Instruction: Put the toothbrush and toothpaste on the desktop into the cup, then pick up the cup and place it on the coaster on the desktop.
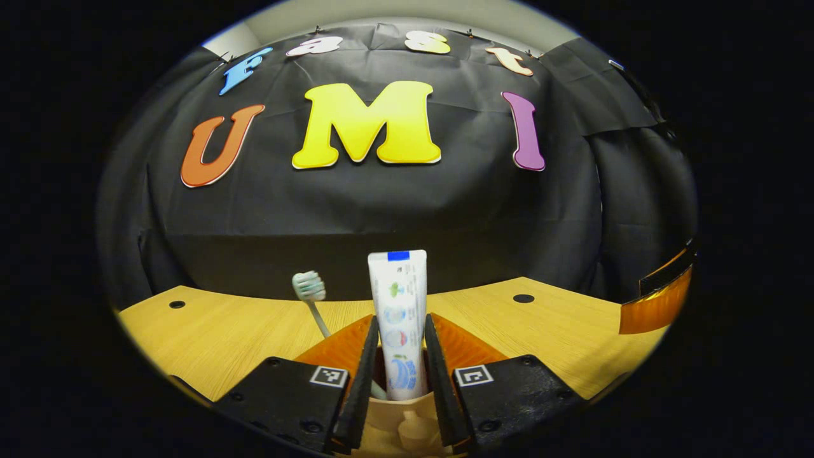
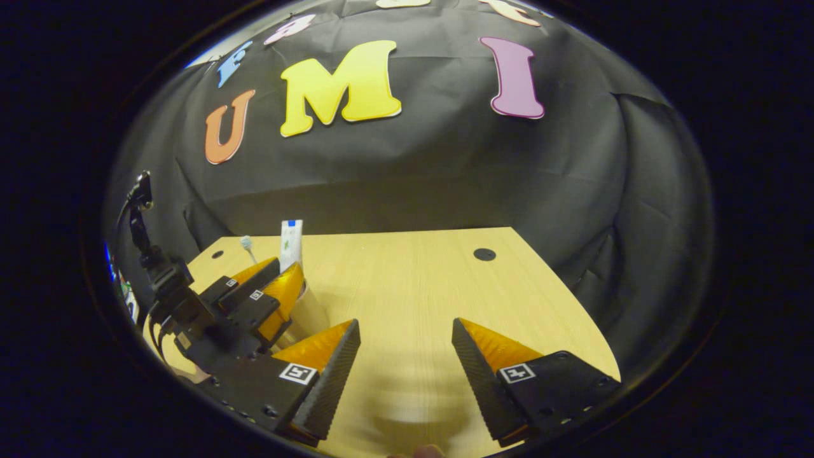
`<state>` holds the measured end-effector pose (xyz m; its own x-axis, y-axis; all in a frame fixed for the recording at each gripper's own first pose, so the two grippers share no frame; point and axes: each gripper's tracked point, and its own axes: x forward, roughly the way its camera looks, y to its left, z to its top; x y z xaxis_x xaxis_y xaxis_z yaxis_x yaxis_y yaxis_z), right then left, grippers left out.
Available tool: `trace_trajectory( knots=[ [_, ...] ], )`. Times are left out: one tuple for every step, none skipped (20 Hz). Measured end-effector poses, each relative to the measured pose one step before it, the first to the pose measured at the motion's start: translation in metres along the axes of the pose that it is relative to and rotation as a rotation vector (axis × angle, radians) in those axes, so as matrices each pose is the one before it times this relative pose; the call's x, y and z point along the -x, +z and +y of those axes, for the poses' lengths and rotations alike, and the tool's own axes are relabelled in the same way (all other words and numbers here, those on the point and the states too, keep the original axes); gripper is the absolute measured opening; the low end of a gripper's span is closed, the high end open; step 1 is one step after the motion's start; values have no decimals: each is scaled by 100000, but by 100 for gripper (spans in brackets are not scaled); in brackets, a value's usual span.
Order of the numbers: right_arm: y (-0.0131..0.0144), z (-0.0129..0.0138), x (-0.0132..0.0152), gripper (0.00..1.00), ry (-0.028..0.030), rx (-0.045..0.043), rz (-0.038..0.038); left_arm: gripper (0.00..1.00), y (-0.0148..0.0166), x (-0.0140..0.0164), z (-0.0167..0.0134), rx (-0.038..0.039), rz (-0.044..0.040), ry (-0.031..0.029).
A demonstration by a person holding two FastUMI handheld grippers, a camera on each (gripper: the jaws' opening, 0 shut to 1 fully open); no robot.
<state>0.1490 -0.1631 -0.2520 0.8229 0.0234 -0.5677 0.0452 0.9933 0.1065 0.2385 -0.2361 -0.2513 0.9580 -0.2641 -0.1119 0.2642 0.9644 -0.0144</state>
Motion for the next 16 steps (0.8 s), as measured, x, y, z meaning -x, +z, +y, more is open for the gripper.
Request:
trace_trajectory(
  knots=[
    [54, 118, -41, 90, -157, -456, 40, 53, 89, 309, -272, 643, 288, -426],
    [148, 125, 87, 90, -48, -460, -225, 57, 203, 433, -98, 650, 214, 0],
    [139, 128, 208, 90, -38, -178, -509, 64, 278, 375, -206, 900, 221, -898],
    [230, 173, 219, 90, -60, 178, -637, 66, 134, 459, -413, 1201, 8, -1419],
    [264, 258, 93, 90, -12, 403, -709, 72, 334, 339, -239, 977, -503, -920],
    [273, 109, 284, 90, -371, 587, -453, 78, 131, 390, -122, -4, 493, -80],
    [198, -15, 322, 90, -353, 279, -612, 88, 198, 407, -54, -182, 861, 189],
    [321, -170, 458, 90, -705, -83, -775, 92, 9, 533, -23, 595, 779, -434],
    [314, -30, 399, 91, -626, -64, -698, 95, 293, 680, -30, 972, 356, -136],
    [364, -103, 419, 90, -712, 36, -521, 96, 416, 746, 81, 778, 203, 467],
    [227, -83, 376, 90, -827, -60, -298, 97, 453, 829, 374, 630, -12, 904],
    [210, 39, 407, 91, -686, -52, -9, 97, 309, 871, 560, 504, 167, 1460],
    [236, 278, 443, 91, -468, -31, 155, 97, 392, 964, 722, 535, 317, 1746],
    [154, 403, 321, 91, -375, 55, 413, 97, 303, 934, 912, 374, 374, 1939],
    [-152, 637, 158, 91, -144, 474, 1294, 97, 341, 955, 1121, 29, 534, 2252],
    [-189, 888, 71, 91, 279, 435, 1754, 97, 203, 958, 1161, 293, 783, 2059]
  ],
)
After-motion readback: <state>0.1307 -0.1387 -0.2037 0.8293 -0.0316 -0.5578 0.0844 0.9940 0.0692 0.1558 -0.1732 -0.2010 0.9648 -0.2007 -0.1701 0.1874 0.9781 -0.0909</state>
